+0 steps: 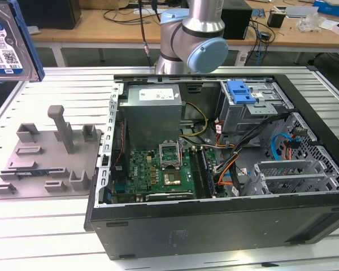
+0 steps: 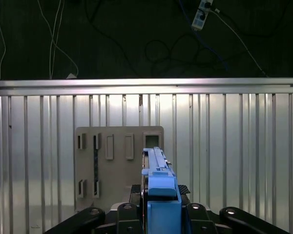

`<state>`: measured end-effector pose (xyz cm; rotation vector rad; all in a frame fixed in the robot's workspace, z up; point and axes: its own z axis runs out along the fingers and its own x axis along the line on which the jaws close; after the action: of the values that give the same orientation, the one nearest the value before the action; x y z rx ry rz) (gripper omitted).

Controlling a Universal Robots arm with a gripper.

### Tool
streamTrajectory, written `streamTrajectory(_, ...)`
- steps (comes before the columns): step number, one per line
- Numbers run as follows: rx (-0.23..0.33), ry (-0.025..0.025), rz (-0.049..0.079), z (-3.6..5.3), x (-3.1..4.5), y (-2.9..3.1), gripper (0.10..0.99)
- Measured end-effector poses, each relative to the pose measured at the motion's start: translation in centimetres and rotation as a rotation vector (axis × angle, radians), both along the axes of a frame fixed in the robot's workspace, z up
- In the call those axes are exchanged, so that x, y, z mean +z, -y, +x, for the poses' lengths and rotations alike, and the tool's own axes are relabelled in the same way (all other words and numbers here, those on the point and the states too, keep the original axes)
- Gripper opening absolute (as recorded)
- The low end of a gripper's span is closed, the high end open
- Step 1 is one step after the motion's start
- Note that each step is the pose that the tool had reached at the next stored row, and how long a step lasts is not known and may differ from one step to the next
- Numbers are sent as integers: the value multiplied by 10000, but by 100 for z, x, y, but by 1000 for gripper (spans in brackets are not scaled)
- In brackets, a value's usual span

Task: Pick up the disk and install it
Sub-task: 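Pick up the disk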

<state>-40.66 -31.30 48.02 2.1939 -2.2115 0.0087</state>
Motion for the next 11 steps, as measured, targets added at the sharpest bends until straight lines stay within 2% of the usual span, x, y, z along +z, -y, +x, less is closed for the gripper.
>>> streamTrajectory(6, 0, -14, -1, 62, 7, 19, 365)
streamTrajectory(11, 0, -14, 0, 122, 54, 41, 365)
